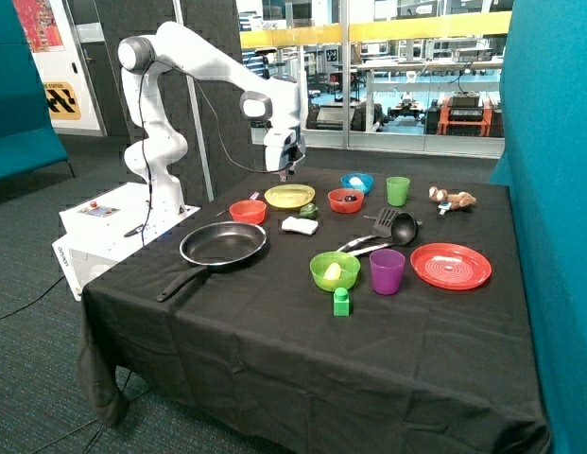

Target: Cook the capsicum and place it on a plate

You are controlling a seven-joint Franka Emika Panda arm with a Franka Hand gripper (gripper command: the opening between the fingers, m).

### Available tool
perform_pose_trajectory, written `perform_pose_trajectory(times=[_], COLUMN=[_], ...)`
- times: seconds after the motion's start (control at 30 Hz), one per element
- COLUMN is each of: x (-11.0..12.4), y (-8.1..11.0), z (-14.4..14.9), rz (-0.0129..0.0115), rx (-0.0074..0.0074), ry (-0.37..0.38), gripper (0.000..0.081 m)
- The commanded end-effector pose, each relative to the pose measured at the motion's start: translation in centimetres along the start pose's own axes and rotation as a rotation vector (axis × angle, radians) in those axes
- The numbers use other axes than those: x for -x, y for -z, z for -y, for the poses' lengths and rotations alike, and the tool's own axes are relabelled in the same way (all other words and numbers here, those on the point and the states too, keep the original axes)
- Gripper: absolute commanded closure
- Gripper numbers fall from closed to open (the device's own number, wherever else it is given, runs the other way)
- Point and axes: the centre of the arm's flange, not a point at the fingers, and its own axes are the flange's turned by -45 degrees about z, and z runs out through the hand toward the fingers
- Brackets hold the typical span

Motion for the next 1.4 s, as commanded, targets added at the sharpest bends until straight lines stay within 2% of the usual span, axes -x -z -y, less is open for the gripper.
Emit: perform_pose_trajectory(times=[0.0, 0.27, 0.57, 1.0, 1.37], x=[-0.4, -1.0, -2.2, -3.2, -3.6], y=[-1.9, -3.4, -4.6, -5.4, -6.4], z=[0.1, 0.3, -0.5, -1.0, 0.0], rz=[-0.0027, -0.0027, -0.0028, -0.0028, -0.0028], rx=[0.0030, 0.0030, 0.0029, 0.0029, 0.0029], ry=[-0.027, -0.043, -0.066, -0.078, -0.063], gripper=[0.0199, 0.0124, 0.0082, 0.0099, 0.0107])
